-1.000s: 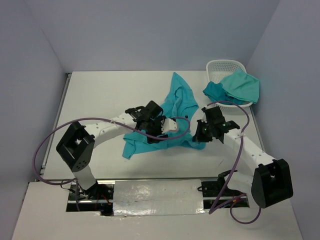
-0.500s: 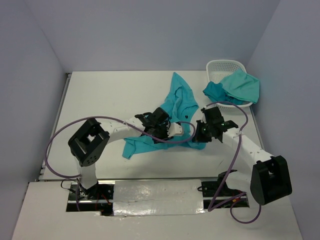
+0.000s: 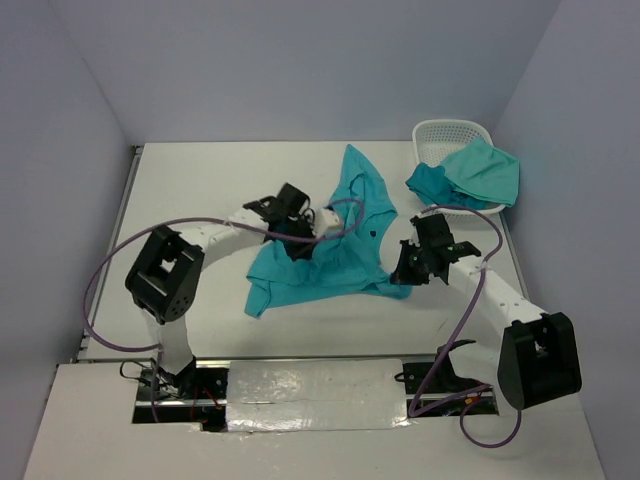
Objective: Fold and stack the t-shirts
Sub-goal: Flatten out the tshirt
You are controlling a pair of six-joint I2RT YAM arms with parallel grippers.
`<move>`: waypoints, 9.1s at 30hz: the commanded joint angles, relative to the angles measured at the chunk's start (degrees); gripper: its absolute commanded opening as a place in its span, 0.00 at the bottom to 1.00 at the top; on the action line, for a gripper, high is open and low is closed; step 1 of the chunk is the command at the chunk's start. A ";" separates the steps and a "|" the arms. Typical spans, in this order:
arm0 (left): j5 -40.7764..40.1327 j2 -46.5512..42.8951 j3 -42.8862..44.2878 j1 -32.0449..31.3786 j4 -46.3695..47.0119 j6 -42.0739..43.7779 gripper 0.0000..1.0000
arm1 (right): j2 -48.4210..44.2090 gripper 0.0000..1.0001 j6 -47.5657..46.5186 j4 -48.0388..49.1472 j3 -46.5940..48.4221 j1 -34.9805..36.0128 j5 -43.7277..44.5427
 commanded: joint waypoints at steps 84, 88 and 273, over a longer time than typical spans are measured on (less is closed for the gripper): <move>12.00 -13.94 19.23 52.33 -7.61 -4.69 0.00 | 1.87 0.00 -9.25 4.24 36.10 0.63 13.57; 4.78 -20.09 2.36 52.41 -11.66 5.22 0.00 | -2.63 0.00 -0.48 3.01 12.89 12.14 23.07; -9.57 -8.24 -2.62 67.79 -17.72 -2.82 0.88 | 13.34 0.52 9.75 -11.41 26.85 11.81 14.38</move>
